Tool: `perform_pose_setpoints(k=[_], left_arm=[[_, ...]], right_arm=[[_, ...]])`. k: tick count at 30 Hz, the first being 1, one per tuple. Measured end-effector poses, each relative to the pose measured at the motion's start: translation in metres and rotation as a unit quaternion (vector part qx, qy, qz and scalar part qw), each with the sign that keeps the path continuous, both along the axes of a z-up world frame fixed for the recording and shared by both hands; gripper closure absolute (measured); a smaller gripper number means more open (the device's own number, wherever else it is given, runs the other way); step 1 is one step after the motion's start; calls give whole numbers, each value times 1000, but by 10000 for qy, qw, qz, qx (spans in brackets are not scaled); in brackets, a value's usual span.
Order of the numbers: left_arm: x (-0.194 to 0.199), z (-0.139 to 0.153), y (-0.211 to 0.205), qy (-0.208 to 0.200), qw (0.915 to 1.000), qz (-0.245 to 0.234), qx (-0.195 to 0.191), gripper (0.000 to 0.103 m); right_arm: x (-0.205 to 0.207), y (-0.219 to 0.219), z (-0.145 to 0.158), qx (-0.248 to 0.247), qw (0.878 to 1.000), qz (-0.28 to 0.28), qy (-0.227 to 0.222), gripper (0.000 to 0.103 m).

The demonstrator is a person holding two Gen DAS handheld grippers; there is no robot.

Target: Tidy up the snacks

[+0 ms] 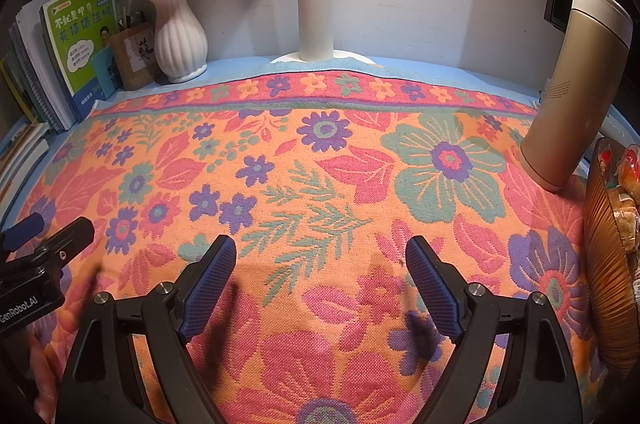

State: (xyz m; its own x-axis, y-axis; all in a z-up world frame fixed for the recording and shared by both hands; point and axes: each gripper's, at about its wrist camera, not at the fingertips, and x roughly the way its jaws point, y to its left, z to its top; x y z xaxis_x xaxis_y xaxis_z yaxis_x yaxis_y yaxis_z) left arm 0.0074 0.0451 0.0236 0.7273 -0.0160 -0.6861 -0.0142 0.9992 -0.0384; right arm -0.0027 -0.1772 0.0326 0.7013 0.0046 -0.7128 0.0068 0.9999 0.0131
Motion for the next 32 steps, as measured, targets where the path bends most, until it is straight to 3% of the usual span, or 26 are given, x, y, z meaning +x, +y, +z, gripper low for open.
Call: perform_pose_setpoints(k=[27, 32], left_arm=[[1, 0, 3, -10, 10000, 12, 8, 1], [-4, 6, 6, -244, 9997, 36, 16, 1]], right_arm=[[0, 1, -1, -42, 10000, 11, -4, 16], [1, 1, -1, -46, 10000, 17, -7, 16]])
